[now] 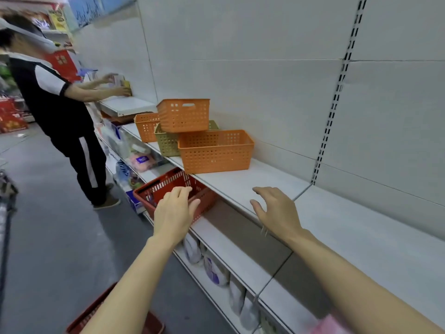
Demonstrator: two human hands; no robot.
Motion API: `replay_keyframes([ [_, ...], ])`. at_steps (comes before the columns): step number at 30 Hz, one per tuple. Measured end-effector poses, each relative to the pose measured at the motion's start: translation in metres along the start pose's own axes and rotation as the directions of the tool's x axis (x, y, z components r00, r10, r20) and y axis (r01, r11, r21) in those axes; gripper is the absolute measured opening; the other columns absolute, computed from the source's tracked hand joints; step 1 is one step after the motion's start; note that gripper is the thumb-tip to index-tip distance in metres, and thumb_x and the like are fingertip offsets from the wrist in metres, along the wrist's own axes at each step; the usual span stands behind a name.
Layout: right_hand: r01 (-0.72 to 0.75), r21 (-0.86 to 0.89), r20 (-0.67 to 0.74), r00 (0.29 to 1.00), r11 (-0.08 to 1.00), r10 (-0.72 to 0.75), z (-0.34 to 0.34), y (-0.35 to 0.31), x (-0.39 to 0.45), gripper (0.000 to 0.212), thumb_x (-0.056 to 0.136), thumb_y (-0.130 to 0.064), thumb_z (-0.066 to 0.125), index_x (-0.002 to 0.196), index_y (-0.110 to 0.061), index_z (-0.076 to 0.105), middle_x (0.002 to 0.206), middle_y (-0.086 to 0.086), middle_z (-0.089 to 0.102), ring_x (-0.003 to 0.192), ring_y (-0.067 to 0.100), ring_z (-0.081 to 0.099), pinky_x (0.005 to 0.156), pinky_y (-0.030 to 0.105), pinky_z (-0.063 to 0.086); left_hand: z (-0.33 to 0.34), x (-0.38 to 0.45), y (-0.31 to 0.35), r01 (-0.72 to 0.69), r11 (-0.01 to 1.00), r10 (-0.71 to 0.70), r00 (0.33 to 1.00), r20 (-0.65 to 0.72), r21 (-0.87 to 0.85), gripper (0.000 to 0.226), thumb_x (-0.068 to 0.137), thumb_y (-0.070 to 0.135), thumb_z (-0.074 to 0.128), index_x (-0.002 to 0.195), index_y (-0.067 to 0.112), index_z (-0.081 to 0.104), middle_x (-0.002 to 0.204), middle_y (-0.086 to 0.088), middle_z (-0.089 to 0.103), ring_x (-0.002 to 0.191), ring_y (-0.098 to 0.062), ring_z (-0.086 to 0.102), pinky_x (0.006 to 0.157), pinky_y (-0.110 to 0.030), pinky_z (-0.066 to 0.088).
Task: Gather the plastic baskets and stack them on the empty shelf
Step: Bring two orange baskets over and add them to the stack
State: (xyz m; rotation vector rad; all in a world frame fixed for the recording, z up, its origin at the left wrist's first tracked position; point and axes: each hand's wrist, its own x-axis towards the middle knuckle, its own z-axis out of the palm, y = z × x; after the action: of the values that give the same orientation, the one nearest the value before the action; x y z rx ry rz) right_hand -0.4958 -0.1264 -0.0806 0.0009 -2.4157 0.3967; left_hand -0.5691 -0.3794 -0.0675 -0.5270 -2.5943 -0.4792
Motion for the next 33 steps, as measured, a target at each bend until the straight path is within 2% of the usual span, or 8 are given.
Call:
replay_keyframes([
  [13,-0.133,-0.121,-0.041,0.991,0.984,0.129,0.081,0.007,0.115,0.034,0.088,-0.031,0.058,0.113,-0.012,0.068,0.103,0.003,0.072,0.095,0.026,0.066,0.071,0.038,0.054,-0.013,0.21,-0.077,0.055,0.991,-0.072,0.988,-0.138,-0.123,0.041,0.1,0.04,0.05,0.13,0.013,0.059,0.13,-0.007,0.059,0.117,-0.029,0.054,0.089,-0.043,0.046],
  [20,-0.238,-0.17,-0.16,0.964,0.956,0.212,0.105,0.019,0.164,0.025,0.083,-0.019,0.07,0.105,-0.008,0.07,0.092,0.01,0.072,0.084,0.033,0.067,0.065,0.037,0.054,-0.043,0.32,-0.091,0.212,0.93,-0.289,0.927,-0.239,-0.3,0.053,0.1,0.047,0.042,0.14,0.013,0.049,0.144,-0.011,0.047,0.126,-0.033,0.049,0.097,-0.045,0.041],
  [23,-0.352,-0.174,-0.192,0.928,0.92,0.319,0.11,0.03,0.182,0.024,0.085,-0.016,0.068,0.107,-0.006,0.066,0.093,0.014,0.069,0.089,0.037,0.063,0.067,0.04,0.051,-0.043,0.359,-0.084,0.442,0.732,-0.514,0.858,0.005,-0.518,0.086,0.09,0.06,0.052,0.152,0.007,0.027,0.154,-0.016,0.036,0.134,-0.039,0.043,0.106,-0.051,0.039],
  [25,-0.438,-0.161,-0.19,0.893,0.884,0.408,0.112,0.036,0.192,0.029,0.09,-0.02,0.063,0.115,-0.005,0.063,0.105,0.016,0.067,0.101,0.037,0.058,0.075,0.042,0.049,-0.027,0.378,-0.084,0.589,0.445,-0.598,0.756,0.266,-0.674,0.12,0.068,0.065,0.069,0.154,0.004,0.011,0.153,-0.018,0.036,0.133,-0.041,0.044,0.106,-0.052,0.041],
  [27,-0.501,-0.148,-0.182,0.861,0.853,0.474,0.114,0.04,0.202,0.038,0.094,-0.025,0.057,0.126,-0.004,0.057,0.121,0.016,0.062,0.113,0.036,0.053,0.085,0.042,0.046,0.002,0.39,-0.091,0.668,0.198,-0.601,0.661,0.45,-0.717,0.145,0.037,0.064,0.075,0.155,0.012,0.01,0.143,-0.017,0.046,0.123,-0.041,0.052,0.1,-0.057,0.044],
  [28,-0.529,-0.137,-0.178,0.845,0.838,0.505,0.115,0.042,0.206,0.042,0.096,-0.028,0.054,0.13,-0.005,0.054,0.127,0.015,0.059,0.117,0.035,0.051,0.088,0.042,0.044,0.02,0.395,-0.096,0.686,0.107,-0.587,0.628,0.511,-0.72,0.138,0.036,0.06,0.075,0.153,0.016,0.017,0.138,-0.014,0.051,0.118,-0.041,0.055,0.098,-0.06,0.043],
  [31,-0.607,-0.071,-0.171,0.789,0.791,0.59,0.118,0.047,0.215,0.048,0.098,-0.034,0.048,0.138,-0.007,0.047,0.137,0.013,0.053,0.125,0.032,0.047,0.093,0.041,0.041,0.005,0.363,-0.07,0.712,-0.099,-0.503,0.567,0.653,-0.695,0.077,0.083,0.039,0.051,0.152,0.018,0.026,0.141,-0.007,0.048,0.125,-0.044,0.049,0.105,-0.072,0.029],
  [33,-0.636,-0.046,-0.161,0.765,0.77,0.623,0.121,0.047,0.217,0.048,0.099,-0.035,0.046,0.139,-0.007,0.045,0.138,0.013,0.053,0.126,0.032,0.047,0.095,0.041,0.041,0.0,0.344,-0.056,0.723,-0.116,-0.445,0.575,0.686,-0.681,0.05,0.1,0.023,0.031,0.15,0.016,0.03,0.134,-0.011,0.05,0.121,-0.043,0.052,0.099,-0.077,0.031],
])
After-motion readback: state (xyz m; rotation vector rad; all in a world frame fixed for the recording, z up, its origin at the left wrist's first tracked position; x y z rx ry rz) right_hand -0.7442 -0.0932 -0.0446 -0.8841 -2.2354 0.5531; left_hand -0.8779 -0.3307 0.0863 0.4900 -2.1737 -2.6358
